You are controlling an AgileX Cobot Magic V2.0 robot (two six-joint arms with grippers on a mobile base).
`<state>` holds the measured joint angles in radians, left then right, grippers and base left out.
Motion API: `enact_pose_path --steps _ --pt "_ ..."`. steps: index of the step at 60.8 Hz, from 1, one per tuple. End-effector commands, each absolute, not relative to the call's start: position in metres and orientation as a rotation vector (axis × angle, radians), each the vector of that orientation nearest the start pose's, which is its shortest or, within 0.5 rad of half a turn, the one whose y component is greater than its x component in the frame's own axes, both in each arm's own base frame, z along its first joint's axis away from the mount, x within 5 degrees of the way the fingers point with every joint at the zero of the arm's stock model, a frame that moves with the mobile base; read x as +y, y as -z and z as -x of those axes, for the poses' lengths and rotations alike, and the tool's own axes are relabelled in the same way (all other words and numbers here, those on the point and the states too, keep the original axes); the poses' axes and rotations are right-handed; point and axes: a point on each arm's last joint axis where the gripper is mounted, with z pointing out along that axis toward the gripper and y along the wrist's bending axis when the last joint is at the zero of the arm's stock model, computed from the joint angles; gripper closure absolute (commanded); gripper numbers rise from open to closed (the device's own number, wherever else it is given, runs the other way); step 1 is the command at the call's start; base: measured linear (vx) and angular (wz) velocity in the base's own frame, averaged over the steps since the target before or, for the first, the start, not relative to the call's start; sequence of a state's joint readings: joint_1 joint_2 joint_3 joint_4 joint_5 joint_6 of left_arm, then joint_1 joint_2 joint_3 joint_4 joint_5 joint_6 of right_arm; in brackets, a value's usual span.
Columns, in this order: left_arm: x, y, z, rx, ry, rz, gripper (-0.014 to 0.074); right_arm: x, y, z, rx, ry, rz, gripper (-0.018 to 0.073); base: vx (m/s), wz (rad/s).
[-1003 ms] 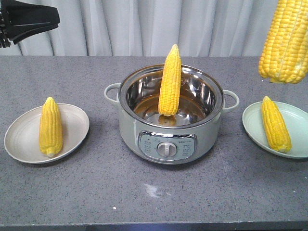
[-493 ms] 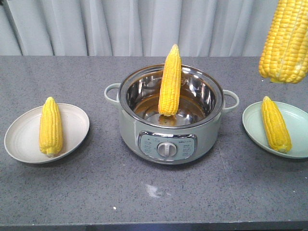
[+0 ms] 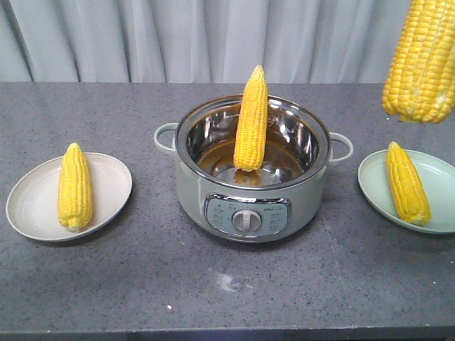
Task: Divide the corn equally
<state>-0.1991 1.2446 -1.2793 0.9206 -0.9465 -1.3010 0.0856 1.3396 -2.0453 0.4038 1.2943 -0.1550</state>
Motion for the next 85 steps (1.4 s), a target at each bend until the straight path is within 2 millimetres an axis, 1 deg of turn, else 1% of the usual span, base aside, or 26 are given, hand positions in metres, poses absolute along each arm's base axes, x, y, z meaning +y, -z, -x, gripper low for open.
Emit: enact_pose_path --steps 1,14,16,23,29,33,38,42,46,49,56,60,65,74,80,85 --pt "-0.104 -0.525 -0.207 0.785 0.994 -0.435 0.0357 0.051 -0.572 -0.191 1.954 -0.423 0.374 0.0564 0.0 0.0" --pt "-0.117 -0.533 -0.196 0.785 0.861 -0.35 0.0357 0.051 -0.572 -0.191 1.954 -0.423 0.374 0.0564 0.0 0.0" --pt "-0.12 -0.532 -0.196 0.806 0.836 -0.341 0.0357 0.051 -0.572 -0.191 1.954 -0.423 0.374 0.0564 0.0 0.0" --pt "-0.129 -0.532 -0.187 0.855 0.753 -0.339 0.0356 0.051 -0.572 -0.191 1.954 -0.423 0.374 0.0564 0.0 0.0" --pt "-0.138 -0.529 -0.18 0.921 0.677 -0.368 0.0356 0.051 -0.572 -0.191 1.954 -0.423 0.374 0.0564 0.0 0.0" --pt "-0.144 -0.525 -0.175 0.969 0.598 -0.433 0.0356 0.051 -0.572 -0.191 1.954 -0.423 0.374 0.0564 0.0 0.0" --pt "-0.146 -0.516 -0.177 1.085 0.528 -0.482 0.0356 0.051 -0.572 -0.191 1.954 -0.423 0.374 0.0564 0.0 0.0" --pt "-0.146 -0.508 -0.181 1.181 0.513 -0.487 0.0356 0.051 -0.572 -0.191 1.954 -0.423 0.374 0.0564 0.0 0.0" --pt "-0.146 -0.504 -0.183 1.229 0.502 -0.491 0.0356 0.051 -0.572 -0.191 1.954 -0.423 0.374 0.0564 0.0 0.0" --pt "-0.147 -0.502 -0.185 1.241 0.502 -0.492 0.0356 0.051 -0.572 -0.191 1.954 -0.423 0.374 0.0564 0.0 0.0" --pt "-0.153 -0.502 -0.184 1.252 0.606 -0.44 0.0356 0.051 -0.572 -0.191 1.954 -0.423 0.374 0.0564 0.0 0.0" --pt "-0.153 -0.502 -0.183 1.247 0.588 -0.452 0.0356 0.051 -0.572 -0.191 1.954 -0.423 0.374 0.0564 0.0 0.0" --pt "-0.153 -0.499 -0.184 1.252 0.515 -0.516 0.0356 0.051 -0.572 -0.191 1.953 -0.428 0.375 0.0564 0.0 0.0" --pt "-0.152 -0.495 -0.187 1.308 0.531 -0.511 0.0356 0.051 -0.572 -0.191 1.953 -0.428 0.375 0.0564 0.0 0.0" --pt "-0.154 -0.49 -0.189 1.372 0.591 -0.479 0.0356 0.051 -0.572 -0.191 1.954 -0.424 0.374 0.0564 0.0 0.0" --pt "-0.152 -0.483 -0.201 1.455 0.664 -0.38 0.0356 0.051 -0.572 -0.191 1.954 -0.424 0.374 0.0564 0.0 0.0"
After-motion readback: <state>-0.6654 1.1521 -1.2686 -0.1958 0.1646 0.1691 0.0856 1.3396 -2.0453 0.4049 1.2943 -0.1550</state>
